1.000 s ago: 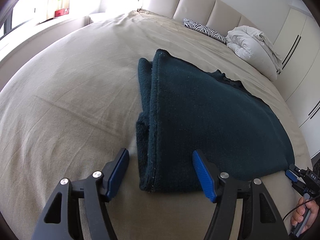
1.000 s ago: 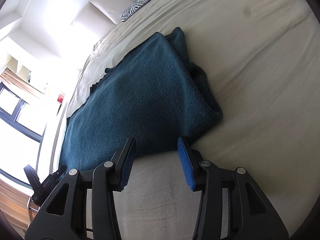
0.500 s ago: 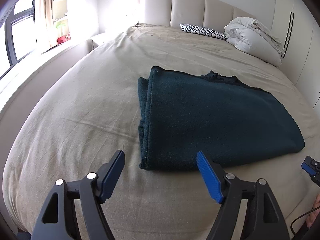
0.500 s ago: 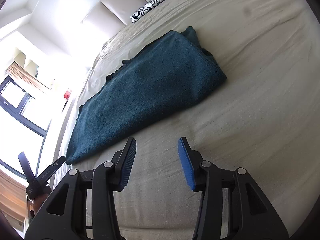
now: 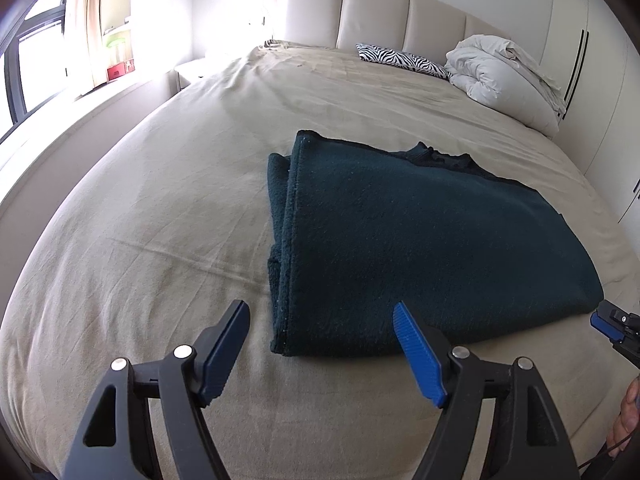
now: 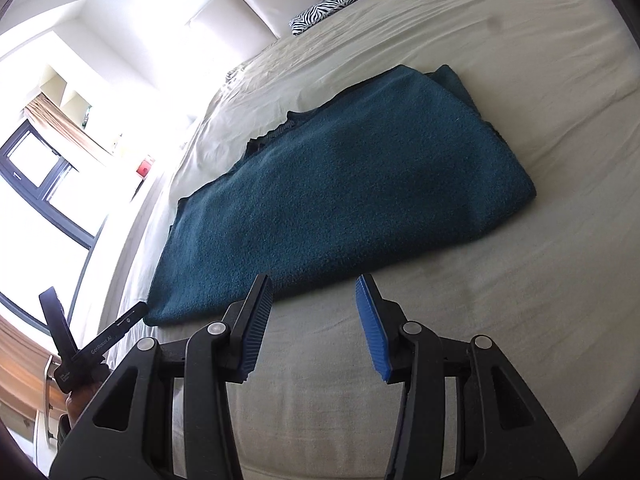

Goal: Fold small clothes
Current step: 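Withdraw both tools and reposition them at the folded sweater's edge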

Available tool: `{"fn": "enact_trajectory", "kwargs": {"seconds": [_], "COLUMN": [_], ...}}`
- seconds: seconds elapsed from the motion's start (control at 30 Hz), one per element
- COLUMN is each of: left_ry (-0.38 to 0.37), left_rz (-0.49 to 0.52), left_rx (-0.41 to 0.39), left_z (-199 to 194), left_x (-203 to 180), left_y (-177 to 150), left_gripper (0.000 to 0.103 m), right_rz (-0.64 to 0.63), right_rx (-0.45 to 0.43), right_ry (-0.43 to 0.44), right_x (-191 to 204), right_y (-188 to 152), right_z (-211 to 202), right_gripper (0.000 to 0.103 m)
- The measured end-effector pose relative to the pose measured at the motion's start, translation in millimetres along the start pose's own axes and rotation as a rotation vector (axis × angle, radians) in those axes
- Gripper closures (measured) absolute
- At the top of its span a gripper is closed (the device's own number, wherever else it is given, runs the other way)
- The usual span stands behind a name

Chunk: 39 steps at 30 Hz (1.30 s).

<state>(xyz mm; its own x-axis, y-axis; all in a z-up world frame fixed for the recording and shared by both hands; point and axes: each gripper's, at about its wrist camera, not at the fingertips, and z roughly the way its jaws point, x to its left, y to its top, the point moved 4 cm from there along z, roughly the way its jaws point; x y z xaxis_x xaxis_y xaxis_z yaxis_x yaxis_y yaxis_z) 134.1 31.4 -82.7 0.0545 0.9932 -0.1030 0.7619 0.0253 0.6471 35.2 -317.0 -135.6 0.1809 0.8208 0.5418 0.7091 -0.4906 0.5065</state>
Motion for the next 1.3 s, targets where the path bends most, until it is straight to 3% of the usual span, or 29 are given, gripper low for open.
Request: {"fn": "enact_trajectory", "kwargs": {"seconds": [0.3, 0.4, 0.6, 0.73, 0.97, 1.1, 1.2, 1.3], "left_ry": [-0.027, -0.027, -0.023, -0.029, -0.027, -0.030, -0.034, -0.039], "left_rz": [0.005, 0.020, 0.029, 0.029, 0.038, 0.035, 0.026, 0.019], "left_rx": [0.003, -0.003, -0.014, -0.004, 0.004, 0.005, 0.013, 0.016], "left_z": [14, 18, 28, 33, 36, 33, 33, 33], "left_x": [-2, -5, -9, -13, -16, -15, -13, -12], "left_y": [6, 10, 16, 14, 10, 8, 4, 3], "left_gripper": [0.026, 0.026, 0.026, 0.026, 0.026, 0.026, 0.026, 0.026], "right_rz": [-0.017, -0.023, -0.044, -0.047, 0.030, -0.067, -0.070, -0.074], "right_rx": [0.029, 0.002, -0.144, -0.128, -0.097, -0.056, -0.060, -0.070], "right_ry": [0.030, 0.010, -0.172, -0.271, -0.234, -0.296, -0.318, -0.331], "right_x": [27, 21, -23, -57, -103, -97, -96, -96], "right_y": [12, 27, 81, 106, 94, 78, 77, 75], "right_z": [35, 38, 15, 15, 10, 21, 20, 14], "right_gripper": [0.061, 0.061, 0.061, 0.061, 0.062, 0.074, 0.097, 0.098]}}
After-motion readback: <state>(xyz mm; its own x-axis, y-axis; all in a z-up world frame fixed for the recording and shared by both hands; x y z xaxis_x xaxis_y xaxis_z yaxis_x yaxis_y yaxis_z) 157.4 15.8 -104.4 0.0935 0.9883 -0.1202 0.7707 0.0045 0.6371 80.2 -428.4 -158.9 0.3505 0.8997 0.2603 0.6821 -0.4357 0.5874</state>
